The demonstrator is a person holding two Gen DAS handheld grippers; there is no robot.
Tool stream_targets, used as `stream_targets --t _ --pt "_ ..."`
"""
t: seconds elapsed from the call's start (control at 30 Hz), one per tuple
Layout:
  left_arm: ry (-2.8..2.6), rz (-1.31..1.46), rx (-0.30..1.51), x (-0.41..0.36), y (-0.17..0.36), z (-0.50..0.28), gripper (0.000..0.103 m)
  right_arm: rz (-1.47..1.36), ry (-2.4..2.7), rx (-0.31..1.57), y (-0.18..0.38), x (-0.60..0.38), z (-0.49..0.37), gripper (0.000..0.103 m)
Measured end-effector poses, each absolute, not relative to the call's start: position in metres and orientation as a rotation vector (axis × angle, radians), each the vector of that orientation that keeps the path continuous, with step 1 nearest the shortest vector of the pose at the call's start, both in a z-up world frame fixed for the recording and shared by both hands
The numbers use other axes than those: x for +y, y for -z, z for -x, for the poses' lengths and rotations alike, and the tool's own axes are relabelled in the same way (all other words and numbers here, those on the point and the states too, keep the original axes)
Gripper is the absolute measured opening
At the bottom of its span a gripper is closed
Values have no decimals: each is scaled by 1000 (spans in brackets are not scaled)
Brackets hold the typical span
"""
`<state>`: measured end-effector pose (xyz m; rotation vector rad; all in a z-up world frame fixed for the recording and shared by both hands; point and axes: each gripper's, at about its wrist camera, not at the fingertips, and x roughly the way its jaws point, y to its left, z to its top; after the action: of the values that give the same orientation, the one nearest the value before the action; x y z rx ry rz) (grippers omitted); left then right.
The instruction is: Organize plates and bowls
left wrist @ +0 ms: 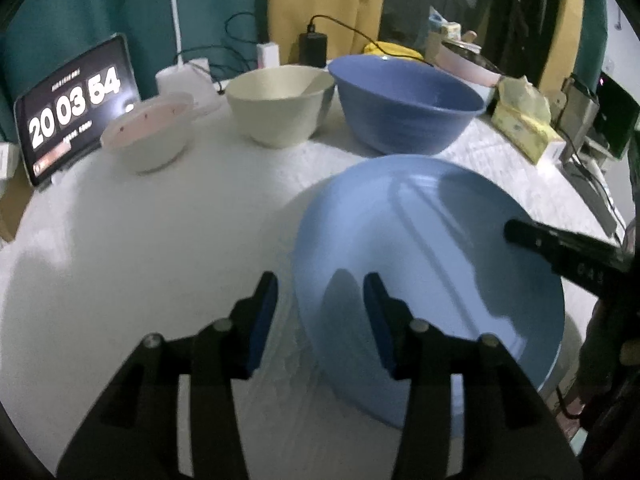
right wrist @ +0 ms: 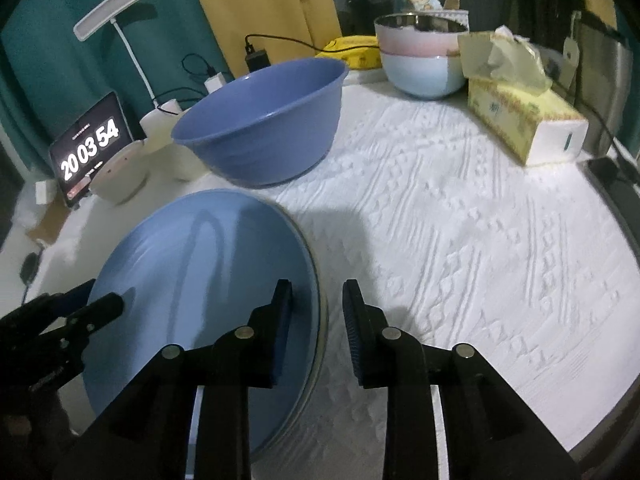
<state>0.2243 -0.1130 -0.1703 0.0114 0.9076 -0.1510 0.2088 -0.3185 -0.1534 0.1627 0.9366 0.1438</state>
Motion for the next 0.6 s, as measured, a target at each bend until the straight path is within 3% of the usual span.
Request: stream_targets --t 0.27,0.6 --pt "187 24 898 -119 181 -231 46 -184 -186 947 157 -308 -206 44" --pt "222 112 890 -109 185 -233 42 -235 -173 915 160 -310 -202 40"
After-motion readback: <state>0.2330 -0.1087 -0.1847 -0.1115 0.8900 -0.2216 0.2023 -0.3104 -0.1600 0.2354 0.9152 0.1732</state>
